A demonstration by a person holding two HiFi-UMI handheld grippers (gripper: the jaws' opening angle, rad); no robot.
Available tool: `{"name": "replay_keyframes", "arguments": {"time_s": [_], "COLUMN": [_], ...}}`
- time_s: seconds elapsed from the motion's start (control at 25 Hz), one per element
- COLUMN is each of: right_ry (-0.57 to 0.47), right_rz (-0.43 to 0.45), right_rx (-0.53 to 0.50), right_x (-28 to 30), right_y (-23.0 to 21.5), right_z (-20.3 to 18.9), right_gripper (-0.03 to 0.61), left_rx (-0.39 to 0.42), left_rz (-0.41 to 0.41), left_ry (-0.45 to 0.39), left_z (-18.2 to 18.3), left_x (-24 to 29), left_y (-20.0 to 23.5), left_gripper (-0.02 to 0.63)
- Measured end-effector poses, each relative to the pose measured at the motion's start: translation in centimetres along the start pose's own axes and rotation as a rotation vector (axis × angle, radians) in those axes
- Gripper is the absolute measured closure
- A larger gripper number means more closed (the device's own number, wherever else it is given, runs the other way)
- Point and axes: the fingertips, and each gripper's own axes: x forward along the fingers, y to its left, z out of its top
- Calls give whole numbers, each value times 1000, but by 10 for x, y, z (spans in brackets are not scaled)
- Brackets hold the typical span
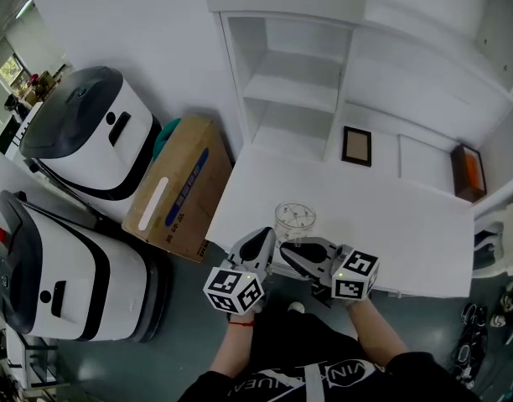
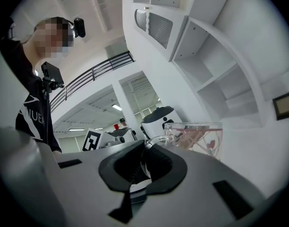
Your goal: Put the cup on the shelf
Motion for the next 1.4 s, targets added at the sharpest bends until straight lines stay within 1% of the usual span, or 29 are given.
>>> {"name": "replay_keyframes", "arguments": {"time_s": [0.16, 0.36, 0.6, 0.72, 0.8, 1.04, 1.4], "right_ry": [7, -25, -63, -78, -78, -87, -118], "right_rz": [-28, -98, -171, -200, -218, -262, -327], "right_rx": [-40, -77, -112, -134, -159, -229, -306], "right_x": [9, 23, 46, 60, 70, 88, 100], "right_y": [-14, -39, -67, -80, -89, -107, -127], "right_z": [10, 37, 74, 91, 100, 127, 166], "right_gripper": [569, 569, 569, 569, 569, 569, 569], "left_rx": [39, 32, 99, 122, 123, 119, 153], "left_rz": [-3, -69, -151, -169, -175, -216, -294], "left_ry": [20, 4, 29, 46, 51, 27, -3], "left_z": [10, 36, 73, 88, 98, 127, 164], "left_x": [15, 45, 79, 92, 101, 123, 153], "left_y": [8, 20, 36, 47, 56, 71, 76], "left_gripper": [604, 604, 604, 604, 604, 604, 604]}}
